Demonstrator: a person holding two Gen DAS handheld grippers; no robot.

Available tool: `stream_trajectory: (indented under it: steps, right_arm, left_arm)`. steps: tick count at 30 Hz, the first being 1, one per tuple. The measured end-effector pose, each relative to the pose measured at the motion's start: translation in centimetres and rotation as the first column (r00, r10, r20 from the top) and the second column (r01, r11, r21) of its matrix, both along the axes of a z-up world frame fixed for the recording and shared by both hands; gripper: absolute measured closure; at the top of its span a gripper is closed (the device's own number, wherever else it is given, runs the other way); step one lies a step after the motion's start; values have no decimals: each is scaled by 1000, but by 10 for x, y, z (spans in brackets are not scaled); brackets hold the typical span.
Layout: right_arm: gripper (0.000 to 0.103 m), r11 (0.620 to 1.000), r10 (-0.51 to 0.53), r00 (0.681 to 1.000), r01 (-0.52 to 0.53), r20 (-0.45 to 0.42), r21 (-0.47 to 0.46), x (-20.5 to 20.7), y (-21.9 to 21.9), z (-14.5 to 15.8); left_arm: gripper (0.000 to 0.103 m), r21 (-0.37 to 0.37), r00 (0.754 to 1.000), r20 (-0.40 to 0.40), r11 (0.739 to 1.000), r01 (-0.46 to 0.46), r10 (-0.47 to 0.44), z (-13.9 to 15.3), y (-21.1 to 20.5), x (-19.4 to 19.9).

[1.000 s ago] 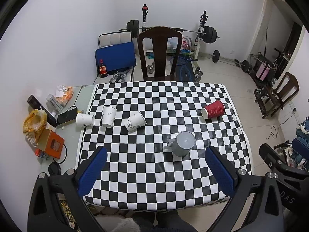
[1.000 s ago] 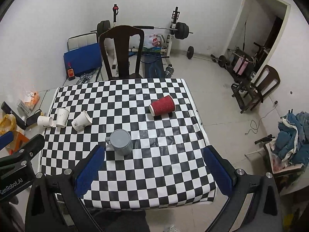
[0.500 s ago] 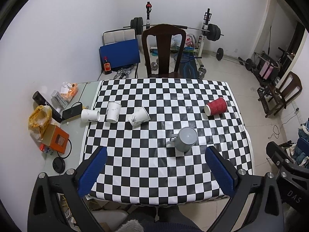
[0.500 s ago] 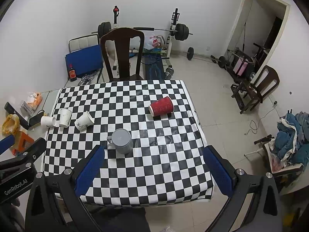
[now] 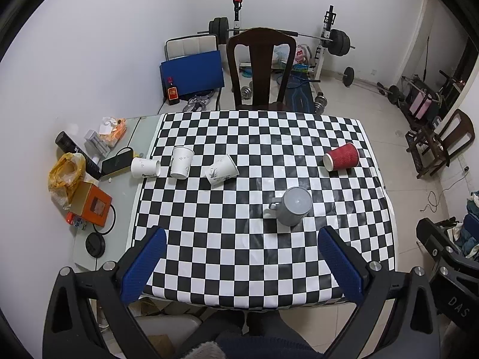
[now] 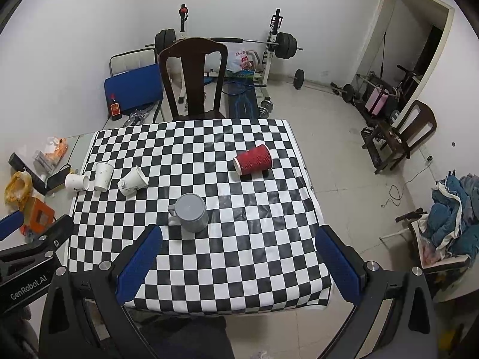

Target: Flip cup upside down

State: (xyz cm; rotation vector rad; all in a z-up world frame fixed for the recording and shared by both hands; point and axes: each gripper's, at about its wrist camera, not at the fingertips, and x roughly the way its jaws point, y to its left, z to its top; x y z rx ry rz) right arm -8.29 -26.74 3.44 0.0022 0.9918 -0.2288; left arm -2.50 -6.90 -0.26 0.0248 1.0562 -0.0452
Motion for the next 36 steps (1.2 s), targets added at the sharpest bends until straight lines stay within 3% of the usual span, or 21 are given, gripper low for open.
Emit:
stream_trajectory:
  steps: [36]
  right_arm:
    - [0,999,22,999,-21,-27,24,13,1,-9]
  left_arm:
    - [0,7,1000,-1,1000,-1,1,2,-1,1]
